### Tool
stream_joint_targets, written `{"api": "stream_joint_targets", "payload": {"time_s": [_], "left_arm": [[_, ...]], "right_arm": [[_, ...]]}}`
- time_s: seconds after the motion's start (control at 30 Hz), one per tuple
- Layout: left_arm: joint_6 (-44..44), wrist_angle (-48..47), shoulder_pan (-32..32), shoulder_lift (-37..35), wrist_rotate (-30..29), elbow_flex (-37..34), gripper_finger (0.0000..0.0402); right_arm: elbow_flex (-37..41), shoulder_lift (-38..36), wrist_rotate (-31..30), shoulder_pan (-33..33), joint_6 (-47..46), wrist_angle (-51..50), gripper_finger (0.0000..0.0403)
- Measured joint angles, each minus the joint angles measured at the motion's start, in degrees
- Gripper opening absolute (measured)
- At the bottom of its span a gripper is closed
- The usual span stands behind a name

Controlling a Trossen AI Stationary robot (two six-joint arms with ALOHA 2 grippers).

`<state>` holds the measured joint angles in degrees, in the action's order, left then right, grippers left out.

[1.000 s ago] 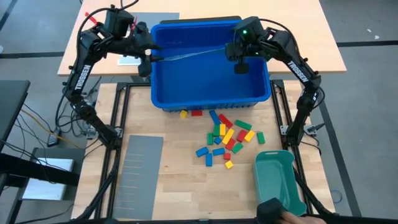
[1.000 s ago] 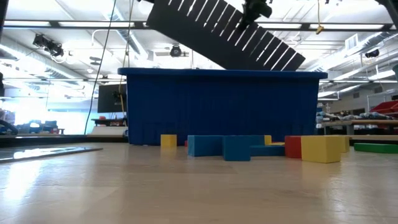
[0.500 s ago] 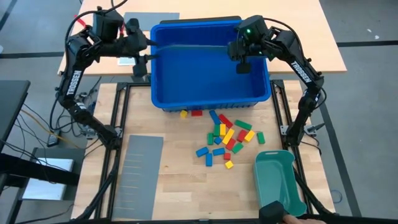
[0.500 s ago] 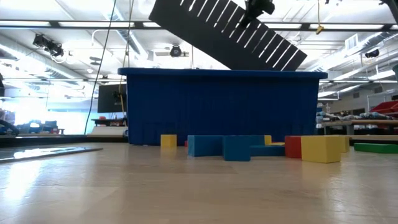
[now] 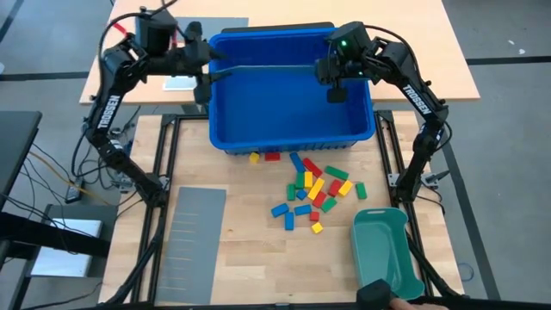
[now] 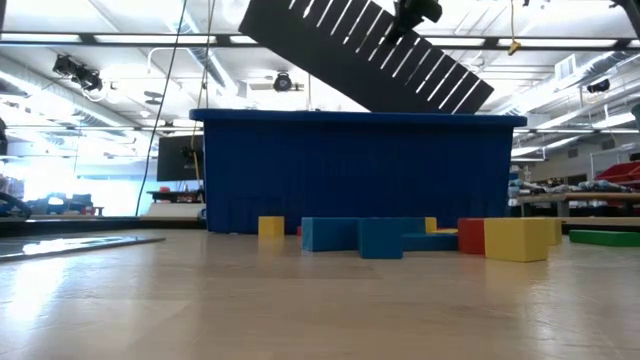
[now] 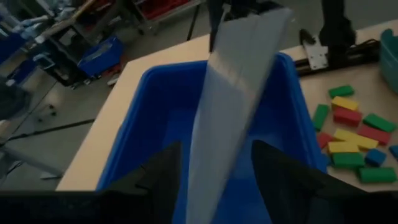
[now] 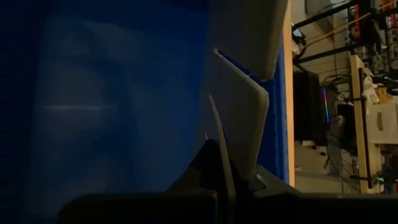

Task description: Sort Items/Unsort Items

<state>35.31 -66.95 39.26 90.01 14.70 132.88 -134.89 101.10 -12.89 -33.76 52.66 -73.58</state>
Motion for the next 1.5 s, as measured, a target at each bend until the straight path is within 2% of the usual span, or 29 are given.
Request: {"api": "stream_joint_targets", "payload": {"time_s": [0.17,0.27,0.37,0.5,0.53,0.83,1.23,1.5], "left_arm": [[-0.37,0.23,-1.82,3.04,-1.35,-0.01,0.0196],[-0.43,0.41,-2.51,4.61,-3.27,-0.02,0.0175],[-0.86,1.43,-3.18,5.9,-3.51,-0.02,0.013],[-1.11,2.15,-4.05,6.94,-3.58,-0.02,0.0031],[-1.62,2.03,-4.05,7.14,-3.55,-0.02,0.0017],[-6.12,9.62,-3.76,7.52,-2.7,0.09,0.0005],[-10.97,18.88,0.01,6.61,4.09,-0.05,0.0003],[-14.17,21.79,0.92,6.56,4.29,-0.05,0.0002]], "right_arm": [[0.0,0.0,0.49,0.0,-0.05,0.06,0.0],[0.0,0.0,0.77,0.02,-0.11,0.06,0.0],[0.0,0.02,0.71,0.02,-0.11,0.25,0.0],[0.0,0.03,0.73,0.0,-0.11,-0.05,0.0],[0.0,0.08,0.75,0.0,-0.11,-0.1,0.0],[0.02,-1.28,0.04,-0.13,-2.85,1.87,0.0021],[0.0,-10.0,-0.13,-0.09,-9.54,15.85,0.006],[0.0,-14.48,2.16,-0.11,-16.11,20.78,0.0098]]}}
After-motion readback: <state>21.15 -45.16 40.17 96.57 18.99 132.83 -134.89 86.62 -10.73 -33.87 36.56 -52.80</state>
